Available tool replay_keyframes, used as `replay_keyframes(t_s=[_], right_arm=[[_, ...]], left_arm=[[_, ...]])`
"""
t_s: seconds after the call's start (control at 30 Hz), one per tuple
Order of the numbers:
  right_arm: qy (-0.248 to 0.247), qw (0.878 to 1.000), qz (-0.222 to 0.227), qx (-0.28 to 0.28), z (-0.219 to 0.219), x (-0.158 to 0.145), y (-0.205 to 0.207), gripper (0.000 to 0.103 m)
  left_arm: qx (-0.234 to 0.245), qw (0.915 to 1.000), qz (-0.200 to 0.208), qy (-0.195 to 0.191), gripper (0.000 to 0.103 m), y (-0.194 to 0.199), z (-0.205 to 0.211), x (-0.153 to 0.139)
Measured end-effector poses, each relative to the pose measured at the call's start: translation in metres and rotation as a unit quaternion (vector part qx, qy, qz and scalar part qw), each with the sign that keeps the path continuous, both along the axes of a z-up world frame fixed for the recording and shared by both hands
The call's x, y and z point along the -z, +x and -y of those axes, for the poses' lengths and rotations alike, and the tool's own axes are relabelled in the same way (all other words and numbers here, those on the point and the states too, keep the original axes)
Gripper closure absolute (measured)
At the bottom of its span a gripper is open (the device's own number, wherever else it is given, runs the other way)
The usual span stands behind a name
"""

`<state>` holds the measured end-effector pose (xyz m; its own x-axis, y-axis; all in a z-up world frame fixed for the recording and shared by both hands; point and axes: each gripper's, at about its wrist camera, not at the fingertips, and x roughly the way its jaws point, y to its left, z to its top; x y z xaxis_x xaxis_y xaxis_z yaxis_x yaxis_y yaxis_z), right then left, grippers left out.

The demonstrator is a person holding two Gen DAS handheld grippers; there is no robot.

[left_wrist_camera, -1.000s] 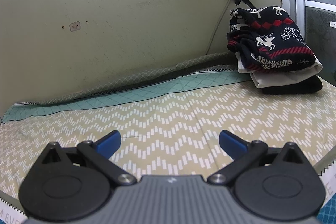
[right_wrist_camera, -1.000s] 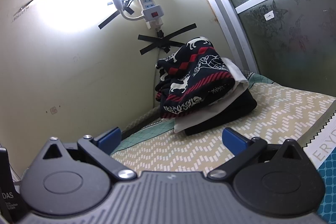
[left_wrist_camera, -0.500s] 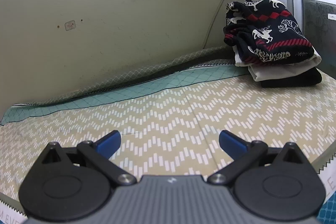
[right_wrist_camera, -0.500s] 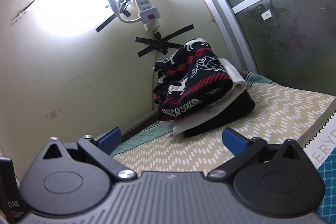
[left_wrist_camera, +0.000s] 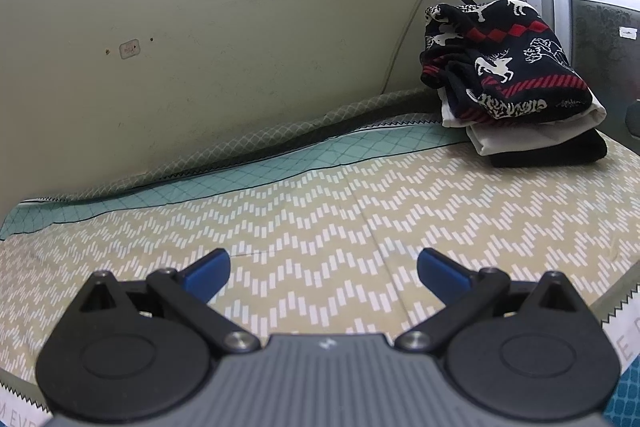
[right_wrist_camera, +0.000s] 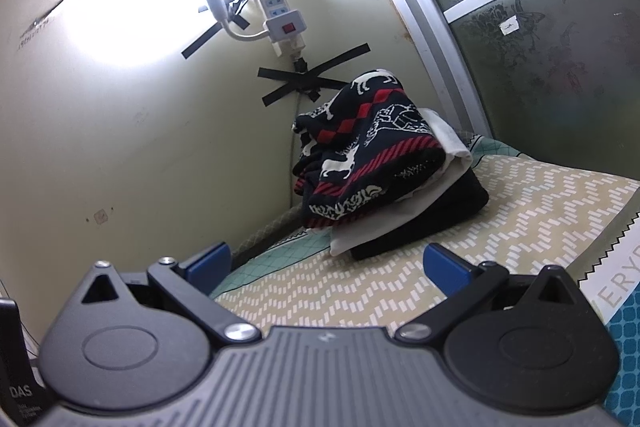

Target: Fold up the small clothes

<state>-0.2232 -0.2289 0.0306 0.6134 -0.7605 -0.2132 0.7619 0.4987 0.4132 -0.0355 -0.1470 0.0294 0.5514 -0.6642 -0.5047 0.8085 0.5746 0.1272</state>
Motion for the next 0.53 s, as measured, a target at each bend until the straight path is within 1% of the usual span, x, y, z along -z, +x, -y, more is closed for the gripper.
replay_keyframes(t_s=[0.17, 0.4, 0.53], right_arm=[[0.002, 1.000, 0.000, 0.002, -0.0008, 0.0009, -0.0008, 0.006], [0.000, 1.000, -0.003, 0.002, -0.0031, 0.0009, 0.0004, 0.006], [0.000, 1.000, -0.004, 0.001, -0.0031, 0.0011, 0.0003, 0.006]], left_arm=[[0.007, 1.0000, -0.001, 0.004, 0.000, -0.0010, 0.0009, 0.0012], [0.026, 0.9991, -0.032, 0.010, 0.000, 0.0039, 0.0023, 0.0039], [0.026, 0.9989, -0.037, 0.012, 0.000, 0.0050, 0.0033, 0.0050]])
